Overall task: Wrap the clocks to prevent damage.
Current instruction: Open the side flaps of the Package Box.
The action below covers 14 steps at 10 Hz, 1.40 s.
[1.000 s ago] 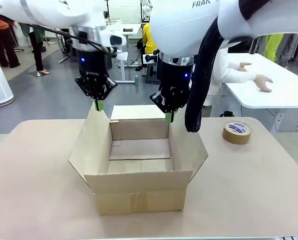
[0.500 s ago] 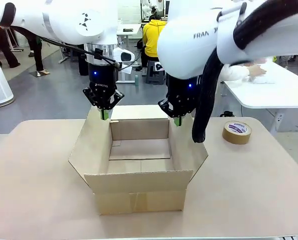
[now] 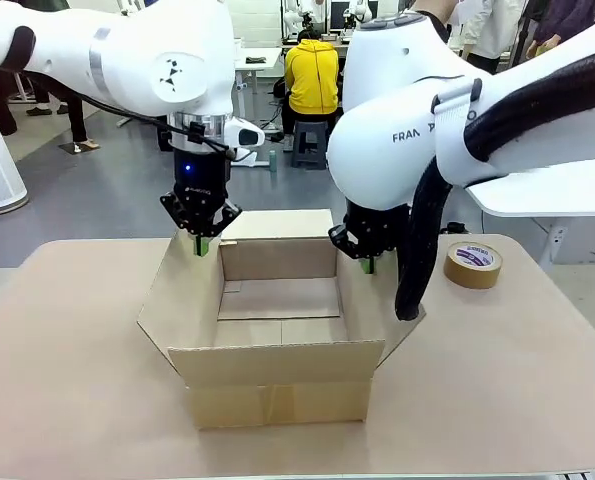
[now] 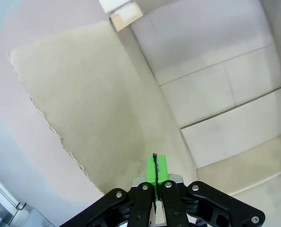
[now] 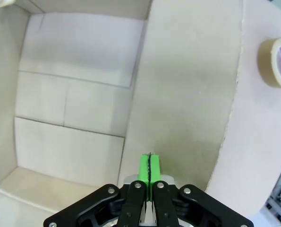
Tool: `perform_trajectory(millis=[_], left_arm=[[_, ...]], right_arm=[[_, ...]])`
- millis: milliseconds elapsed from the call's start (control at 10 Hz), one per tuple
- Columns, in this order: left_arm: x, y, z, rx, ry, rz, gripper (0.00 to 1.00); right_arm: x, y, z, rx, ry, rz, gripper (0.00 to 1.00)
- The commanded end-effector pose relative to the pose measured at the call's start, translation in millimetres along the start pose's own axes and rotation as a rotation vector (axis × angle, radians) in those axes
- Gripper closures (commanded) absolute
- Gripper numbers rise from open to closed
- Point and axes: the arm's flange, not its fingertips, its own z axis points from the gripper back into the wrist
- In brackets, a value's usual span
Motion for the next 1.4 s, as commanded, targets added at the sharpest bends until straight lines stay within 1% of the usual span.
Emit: perform_trajectory(millis=[0, 200, 300, 400, 600, 700, 800, 1000, 1200, 1300], left_arm=[[-17, 10, -10, 0.066, -0.04, 0.071, 1.0], [-21, 29, -22, 0.079, -0.034, 0.131, 1.0], [-24, 40, -29, 0.081, -0.036, 0.167, 1.0], [-26, 48, -34, 0.066, -0.035, 0.178, 1.0], [-24, 60, -52, 0.013, -0.032, 0.193, 1.0], [-20, 67, -67, -0.011, -0.049, 0.218, 1.0], [-17, 70, -78, -0.058, -0.05, 0.224, 1.0], [-14, 75, -95, -0.109, -0.054, 0.229, 1.0], [-14, 80, -106, -0.17, -0.067, 0.23, 1.0], [-13, 81, -109, -0.183, -0.059, 0.231, 1.0]], right_arm=[[-8, -14, -4, -0.064, -0.028, -0.055, 0.99], [-16, -30, -11, -0.08, -0.012, -0.086, 0.99], [-21, -39, -16, -0.073, -0.006, -0.104, 0.99], [-24, -45, -24, -0.048, 0.006, -0.109, 0.99], [-28, -52, -44, 0.031, -0.001, -0.138, 0.99], [-28, -56, -56, 0.062, -0.01, -0.172, 0.99], [-28, -59, -64, 0.068, -0.02, -0.196, 0.99], [-27, -62, -79, 0.061, -0.011, -0.22, 0.99], [-27, -64, -107, 0.036, 0.048, -0.239, 0.99], [-28, -64, -113, 0.04, 0.06, -0.244, 0.99]])
